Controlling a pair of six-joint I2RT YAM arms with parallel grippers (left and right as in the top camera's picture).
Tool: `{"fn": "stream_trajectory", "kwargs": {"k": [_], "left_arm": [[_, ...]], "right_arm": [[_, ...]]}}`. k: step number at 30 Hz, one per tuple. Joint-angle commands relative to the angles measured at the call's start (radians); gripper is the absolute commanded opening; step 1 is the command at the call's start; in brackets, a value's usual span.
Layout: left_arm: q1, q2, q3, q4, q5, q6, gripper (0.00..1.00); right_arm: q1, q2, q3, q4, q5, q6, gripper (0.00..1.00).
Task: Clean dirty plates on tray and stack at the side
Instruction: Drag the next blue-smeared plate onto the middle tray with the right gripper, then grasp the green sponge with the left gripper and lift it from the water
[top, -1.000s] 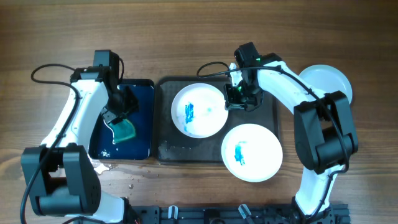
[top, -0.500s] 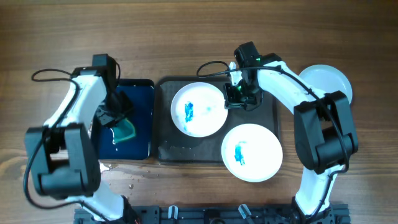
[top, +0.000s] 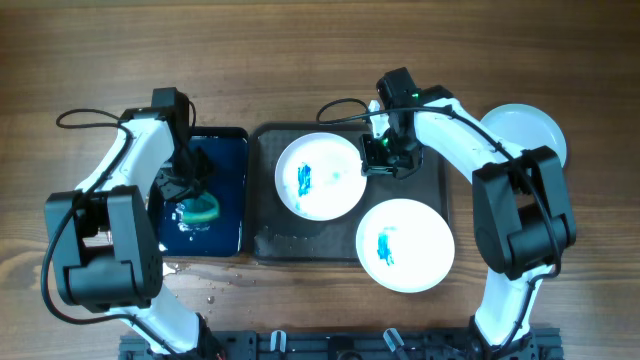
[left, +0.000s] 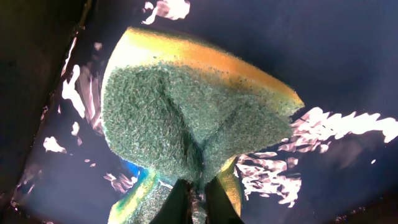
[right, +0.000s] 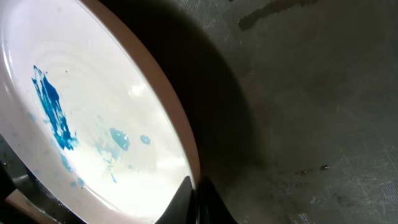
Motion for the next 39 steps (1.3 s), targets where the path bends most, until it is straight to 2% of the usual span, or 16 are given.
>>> {"fn": "stream_trajectory", "kwargs": {"k": [1,8,11,13,15,16,17,19,21,26,30,36,37,38,39], "left_arm": [[-0.009,0.017,-0.005,0.027,0.013,0.020,0.04],[-0.142,-0.192,0.010,0.011,-0.050,0.015,0.04],[-0.211,-0.307,0.010,-0.015,-0.154,0.000,0.04],[-0.230,-0.346,0.010,-0.043,-0.219,-0.015,0.04],[-0.231,-0.349,0.010,-0.062,-0.219,-0.014,0.04],[-0.231,-0.342,0.010,-0.073,-0.219,-0.011,0.09],[-0.231,-0.325,0.009,-0.084,-0.218,-0.006,0.31],[-0.231,-0.285,0.008,-0.078,-0.173,0.038,0.52],[-0.231,-0.227,0.008,-0.064,-0.162,0.056,0.60],[-0.194,-0.084,0.008,-0.014,-0.147,0.065,0.56],[-0.136,-0.018,0.008,0.024,-0.132,0.073,0.58],[-0.071,0.012,0.008,0.089,-0.010,0.151,0.56],[-0.071,0.012,0.008,0.101,0.027,0.175,0.50],[-0.071,0.012,0.008,0.110,0.046,0.177,0.40],[-0.071,0.012,0.008,0.114,0.056,0.177,0.37]], "right_arm": [[0.003,0.009,-0.004,-0.004,-0.016,-0.006,0.04],[0.003,0.009,-0.004,-0.013,-0.016,-0.005,0.05],[0.003,0.009,-0.004,-0.016,-0.016,-0.002,0.05],[0.003,0.009,-0.004,-0.018,-0.017,-0.003,0.05],[0.003,0.009,-0.004,-0.027,-0.016,-0.002,0.05],[0.003,0.009,-0.004,-0.031,-0.016,-0.002,0.04],[0.003,0.009,-0.004,-0.033,-0.016,-0.003,0.04],[0.003,0.009,-0.004,-0.035,-0.016,-0.003,0.05],[0.003,0.009,-0.004,-0.037,-0.016,-0.002,0.05],[0.003,0.009,-0.004,-0.036,-0.016,-0.002,0.04],[0.003,0.009,-0.004,-0.038,-0.017,-0.002,0.05],[0.003,0.009,-0.004,-0.039,-0.016,-0.002,0.05],[0.003,0.009,-0.004,-0.039,-0.016,-0.002,0.05],[0.003,0.009,-0.004,-0.039,-0.017,-0.002,0.05],[0.003,0.009,-0.004,-0.039,-0.017,-0.002,0.05]]}}
